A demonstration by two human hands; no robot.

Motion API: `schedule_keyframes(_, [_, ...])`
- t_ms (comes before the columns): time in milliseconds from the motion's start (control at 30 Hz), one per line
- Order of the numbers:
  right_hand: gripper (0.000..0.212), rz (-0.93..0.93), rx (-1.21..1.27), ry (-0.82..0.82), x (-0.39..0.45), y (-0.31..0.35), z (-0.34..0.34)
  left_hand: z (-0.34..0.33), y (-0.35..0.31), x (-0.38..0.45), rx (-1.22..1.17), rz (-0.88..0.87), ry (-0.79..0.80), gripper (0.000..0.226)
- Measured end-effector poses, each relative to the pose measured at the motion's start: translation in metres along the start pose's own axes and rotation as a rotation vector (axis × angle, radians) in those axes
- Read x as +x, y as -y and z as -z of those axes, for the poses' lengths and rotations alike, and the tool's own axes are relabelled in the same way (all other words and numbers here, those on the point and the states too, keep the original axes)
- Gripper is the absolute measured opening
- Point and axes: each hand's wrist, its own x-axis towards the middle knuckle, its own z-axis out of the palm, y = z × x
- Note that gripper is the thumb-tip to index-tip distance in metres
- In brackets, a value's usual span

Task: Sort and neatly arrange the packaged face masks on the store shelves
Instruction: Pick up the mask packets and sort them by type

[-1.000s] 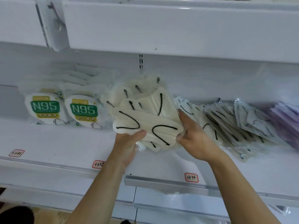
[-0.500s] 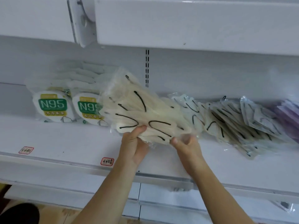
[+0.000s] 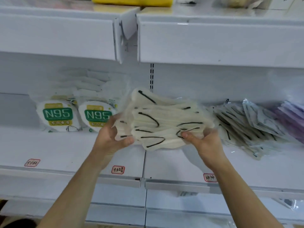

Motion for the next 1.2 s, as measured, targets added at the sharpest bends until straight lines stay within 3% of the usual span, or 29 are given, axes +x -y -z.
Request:
schedule_keyframes(100, [0.059, -0.022, -0.048, 0.006, -0.004, 0.002, -0.008, 0.004, -0.010, -0.002, 0.146, -0.027, 0.100, 0.095])
schedule_keyframes(200, [0.059, -0.012, -0.058, 0.069, -0.016, 0.008, -0.016, 0.005, 0.001, -0.005, 0.321, -0.094, 0.119, 0.125])
schedule_keyframes(267, [0.055, -0.008, -0.052, 0.153, -0.018, -0.011, -0.012, 0.008, 0.012, -0.008, 0.427, -0.112, 0.118, 0.130])
schedule_keyframes(300, [0.050, -0.022, -0.036, 0.199, -0.016, -0.022, -0.008, 0.010, 0.016, -0.010, 0.439, -0.092, 0.115, 0.124])
schedule_keyframes(367, [0.028, -0.019, -0.003, 0.211, -0.016, -0.037, -0.004, 0.008, 0.020, -0.013, 0.425, -0.057, 0.120, 0.088])
schedule_keyframes(433, [0.030, -0.012, 0.056, 0.174, -0.015, -0.041, -0.005, 0.003, 0.016, -0.015, 0.413, -0.055, 0.104, 0.052])
schedule_keyframes(567, [0.019, 0.018, -0.067, 0.123, -0.009, -0.029, -0.008, -0.001, -0.002, -0.014, 0.314, -0.088, 0.057, 0.036])
schedule_keyframes(667, [0.014, 0.007, -0.136, 0.134, -0.005, -0.022, -0.008, 0.001, -0.008, -0.012, 0.378, -0.141, 0.016, 0.020])
schedule_keyframes(733, [0.027, 0.002, -0.227, 0.191, -0.008, -0.019, -0.009, 0.008, -0.008, -0.012, 0.367, -0.106, 0.075, 0.042])
schedule_keyframes(800, [0.027, 0.014, -0.237, 0.231, -0.014, -0.022, -0.010, 0.018, 0.000, -0.013, 0.343, -0.063, 0.134, 0.080])
schedule_keyframes(833, [0.042, 0.024, -0.223, 0.211, -0.016, -0.023, -0.012, 0.021, 0.004, -0.014, 0.352, -0.038, 0.125, 0.090])
schedule_keyframes(900, [0.057, 0.049, -0.215, 0.168, -0.018, -0.027, -0.014, 0.015, 0.009, -0.017, 0.387, -0.037, 0.093, 0.074])
schedule_keyframes(1000, [0.046, 0.093, -0.303, 0.175, -0.015, -0.026, -0.017, 0.005, 0.005, -0.018, 0.416, -0.052, -0.015, 0.051])
schedule_keyframes(1100, [0.070, 0.077, -0.267, 0.139, -0.009, -0.021, -0.014, 0.009, 0.001, -0.014, 0.387, -0.054, -0.037, 0.069])
schedule_keyframes(1200, [0.088, 0.074, -0.343, 0.156, -0.005, -0.029, -0.008, 0.018, 0.004, -0.014, 0.365, -0.030, 0.083, 0.078])
